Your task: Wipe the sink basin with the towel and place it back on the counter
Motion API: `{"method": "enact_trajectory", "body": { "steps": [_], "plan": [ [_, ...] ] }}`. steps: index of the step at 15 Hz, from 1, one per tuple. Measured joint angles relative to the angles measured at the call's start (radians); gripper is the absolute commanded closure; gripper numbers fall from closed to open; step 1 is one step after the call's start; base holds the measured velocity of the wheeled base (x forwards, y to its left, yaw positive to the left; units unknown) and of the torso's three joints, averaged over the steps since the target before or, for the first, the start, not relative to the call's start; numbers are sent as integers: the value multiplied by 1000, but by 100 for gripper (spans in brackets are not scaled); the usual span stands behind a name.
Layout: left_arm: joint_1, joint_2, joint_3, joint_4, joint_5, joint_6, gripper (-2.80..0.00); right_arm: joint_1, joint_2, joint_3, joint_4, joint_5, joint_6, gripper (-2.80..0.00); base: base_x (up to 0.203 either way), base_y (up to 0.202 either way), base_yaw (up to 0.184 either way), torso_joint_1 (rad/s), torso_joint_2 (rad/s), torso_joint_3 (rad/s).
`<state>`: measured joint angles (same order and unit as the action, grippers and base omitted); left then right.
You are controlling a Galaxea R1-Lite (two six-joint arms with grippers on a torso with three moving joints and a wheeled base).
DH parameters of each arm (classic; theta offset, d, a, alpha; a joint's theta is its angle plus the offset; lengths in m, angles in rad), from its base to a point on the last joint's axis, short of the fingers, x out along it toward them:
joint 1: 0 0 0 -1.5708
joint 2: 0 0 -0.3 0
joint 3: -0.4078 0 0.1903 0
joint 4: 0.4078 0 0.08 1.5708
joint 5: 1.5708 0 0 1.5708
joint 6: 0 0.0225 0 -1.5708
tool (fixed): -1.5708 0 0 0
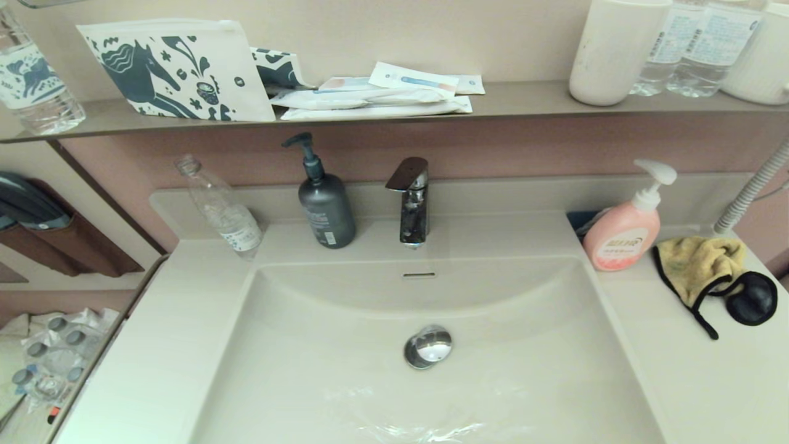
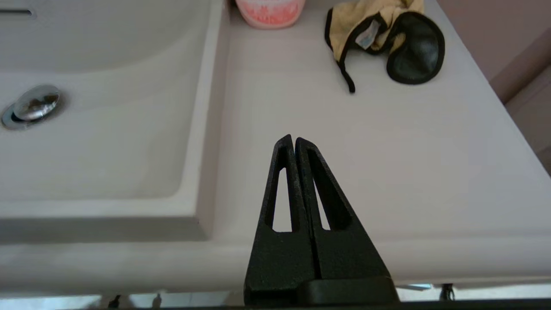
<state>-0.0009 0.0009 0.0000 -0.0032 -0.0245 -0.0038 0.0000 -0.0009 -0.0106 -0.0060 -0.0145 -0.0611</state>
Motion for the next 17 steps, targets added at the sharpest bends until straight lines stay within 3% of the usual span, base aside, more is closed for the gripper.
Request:
{"method": "enact_trajectory", "body": {
  "steps": [17],
  "plan": [
    [0, 0, 0, 0, 0, 0, 0, 0, 0, 11, 10, 25, 1, 0, 0, 0, 0, 0, 0, 0]
  ]
}}
